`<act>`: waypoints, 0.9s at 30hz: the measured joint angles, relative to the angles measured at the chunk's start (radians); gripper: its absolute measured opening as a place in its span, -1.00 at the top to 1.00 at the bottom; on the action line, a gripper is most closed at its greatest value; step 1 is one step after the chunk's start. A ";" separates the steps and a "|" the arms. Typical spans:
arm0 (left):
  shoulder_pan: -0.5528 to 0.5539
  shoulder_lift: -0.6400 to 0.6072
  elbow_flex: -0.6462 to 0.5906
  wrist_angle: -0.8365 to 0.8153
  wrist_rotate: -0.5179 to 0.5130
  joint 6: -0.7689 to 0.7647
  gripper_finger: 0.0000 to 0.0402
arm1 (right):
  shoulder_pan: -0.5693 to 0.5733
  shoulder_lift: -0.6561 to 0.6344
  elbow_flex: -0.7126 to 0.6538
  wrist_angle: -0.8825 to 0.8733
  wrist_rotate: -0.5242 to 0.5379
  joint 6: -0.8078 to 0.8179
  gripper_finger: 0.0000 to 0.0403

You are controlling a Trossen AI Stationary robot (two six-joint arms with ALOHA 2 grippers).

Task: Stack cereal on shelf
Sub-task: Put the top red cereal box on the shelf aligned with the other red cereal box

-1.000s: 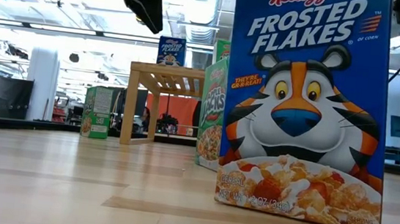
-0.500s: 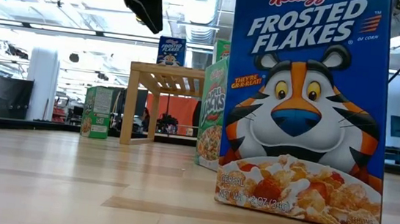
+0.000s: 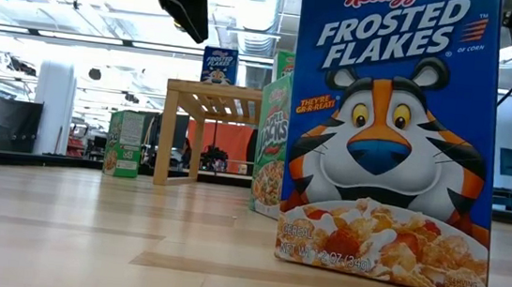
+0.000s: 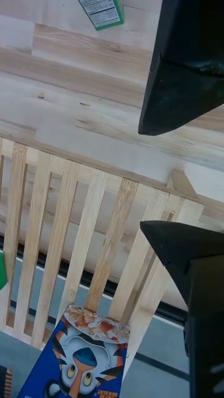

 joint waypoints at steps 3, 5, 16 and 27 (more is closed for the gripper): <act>0.000 0.000 0.000 0.000 0.000 0.000 -0.13 | -0.010 0.002 0.000 0.012 -0.020 -0.015 -0.78; 0.000 0.000 0.000 0.000 0.000 0.000 -0.13 | -0.022 0.018 0.000 0.019 -0.022 -0.031 -0.72; 0.000 0.000 0.000 0.000 0.000 0.000 -0.13 | -0.066 0.033 0.000 0.030 -0.053 -0.103 -0.43; 0.000 0.000 0.000 0.000 0.000 0.000 -0.13 | -0.072 0.033 0.000 0.031 -0.082 -0.115 -0.11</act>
